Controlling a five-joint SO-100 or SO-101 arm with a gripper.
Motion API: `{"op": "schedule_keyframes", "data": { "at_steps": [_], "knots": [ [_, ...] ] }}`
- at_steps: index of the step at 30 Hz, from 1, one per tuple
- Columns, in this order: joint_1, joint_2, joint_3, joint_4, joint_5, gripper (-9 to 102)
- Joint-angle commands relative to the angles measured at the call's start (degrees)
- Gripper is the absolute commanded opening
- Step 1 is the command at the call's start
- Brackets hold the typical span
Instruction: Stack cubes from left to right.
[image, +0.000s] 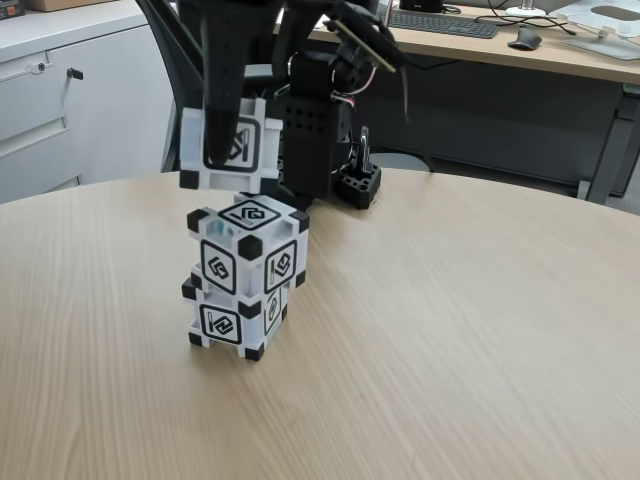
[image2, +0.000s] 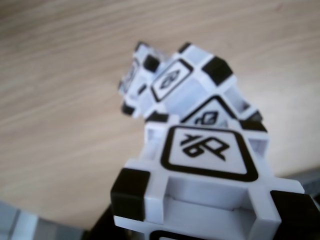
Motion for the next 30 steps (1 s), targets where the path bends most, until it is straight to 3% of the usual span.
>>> {"op": "schedule_keyframes", "data": {
  "at_steps": [1, 8, 30],
  "knots": [
    [0.4, 1.5, -2.4, 0.2, -0.3, 0],
    [0.4, 1.1, -2.4, 0.2, -0.6, 26],
    [-0.6, 1.3, -2.3, 0.2, 1.0, 48]
  ]
}}
